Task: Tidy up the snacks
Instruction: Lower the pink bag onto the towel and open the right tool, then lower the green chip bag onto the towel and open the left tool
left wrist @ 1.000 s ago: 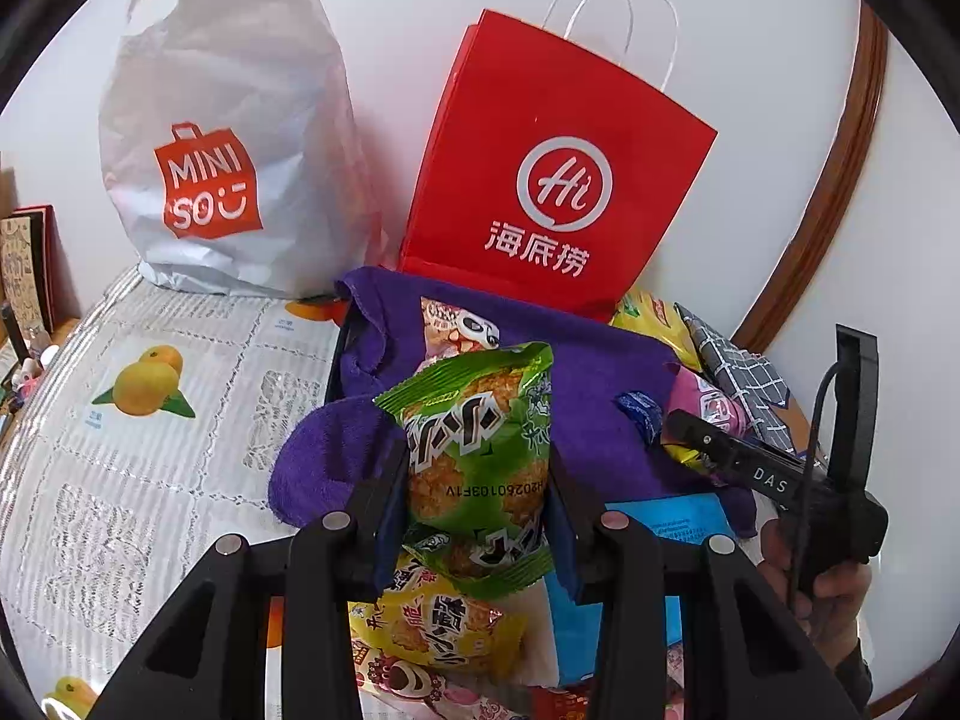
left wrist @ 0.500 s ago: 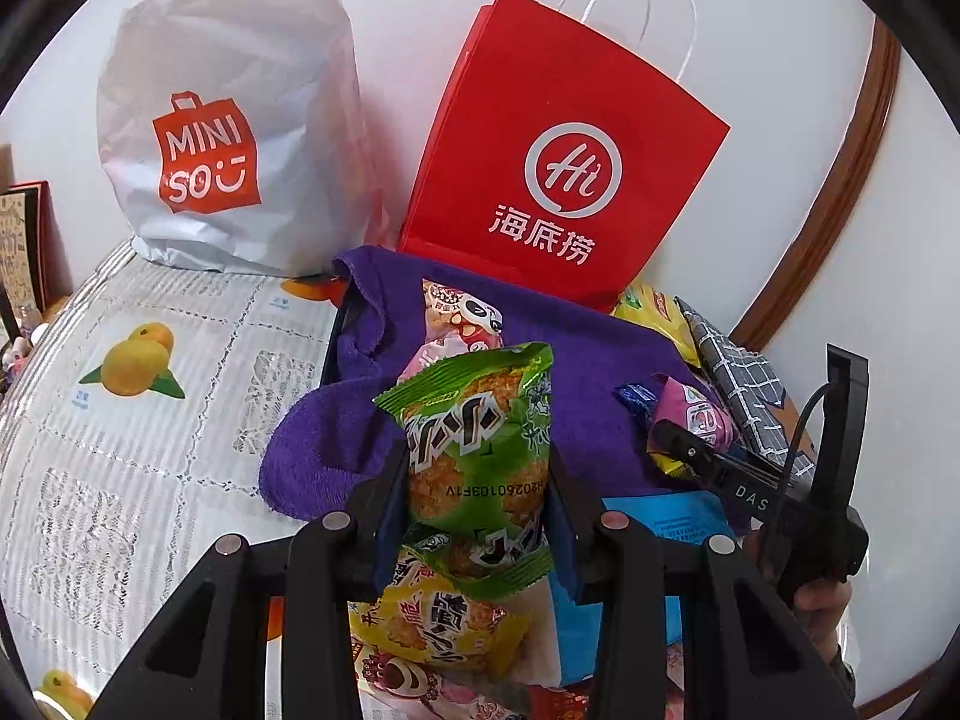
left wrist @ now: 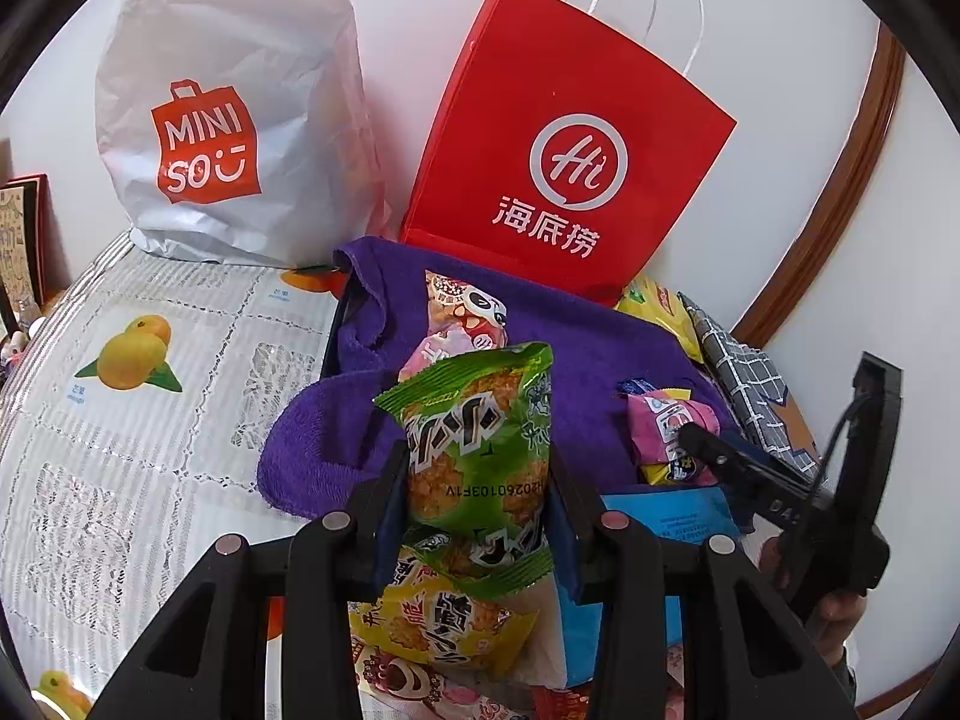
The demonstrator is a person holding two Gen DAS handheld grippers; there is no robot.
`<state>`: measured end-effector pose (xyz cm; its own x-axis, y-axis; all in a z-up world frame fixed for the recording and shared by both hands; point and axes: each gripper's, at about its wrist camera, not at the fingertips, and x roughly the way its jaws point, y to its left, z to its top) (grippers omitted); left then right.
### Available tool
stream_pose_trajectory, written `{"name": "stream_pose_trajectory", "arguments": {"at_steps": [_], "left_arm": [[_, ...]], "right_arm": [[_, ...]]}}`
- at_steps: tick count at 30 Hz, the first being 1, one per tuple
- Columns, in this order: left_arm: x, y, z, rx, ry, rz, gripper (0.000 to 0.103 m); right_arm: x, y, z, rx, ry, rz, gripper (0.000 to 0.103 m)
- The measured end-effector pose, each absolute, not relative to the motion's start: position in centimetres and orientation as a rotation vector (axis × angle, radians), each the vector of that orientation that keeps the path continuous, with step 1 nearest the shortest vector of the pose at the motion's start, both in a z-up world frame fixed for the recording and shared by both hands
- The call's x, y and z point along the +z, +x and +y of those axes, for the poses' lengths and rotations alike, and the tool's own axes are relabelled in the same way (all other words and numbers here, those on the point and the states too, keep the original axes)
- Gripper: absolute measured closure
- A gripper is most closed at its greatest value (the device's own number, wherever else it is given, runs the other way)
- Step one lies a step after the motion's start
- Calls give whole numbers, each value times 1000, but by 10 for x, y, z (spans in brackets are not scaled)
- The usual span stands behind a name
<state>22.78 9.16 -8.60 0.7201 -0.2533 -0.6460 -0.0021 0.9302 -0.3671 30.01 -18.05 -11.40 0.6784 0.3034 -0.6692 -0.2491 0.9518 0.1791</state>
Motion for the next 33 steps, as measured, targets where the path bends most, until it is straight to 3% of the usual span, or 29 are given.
{"name": "stream_pose_trajectory", "arguments": {"at_steps": [20, 33], "left_arm": [[-77, 246, 87, -110, -301, 766, 65], [-104, 307, 75, -60, -328, 950, 64]], "right_arm": [[-94, 271, -182, 181, -87, 699, 23], [-89, 265, -186, 185, -49, 711, 23]]}}
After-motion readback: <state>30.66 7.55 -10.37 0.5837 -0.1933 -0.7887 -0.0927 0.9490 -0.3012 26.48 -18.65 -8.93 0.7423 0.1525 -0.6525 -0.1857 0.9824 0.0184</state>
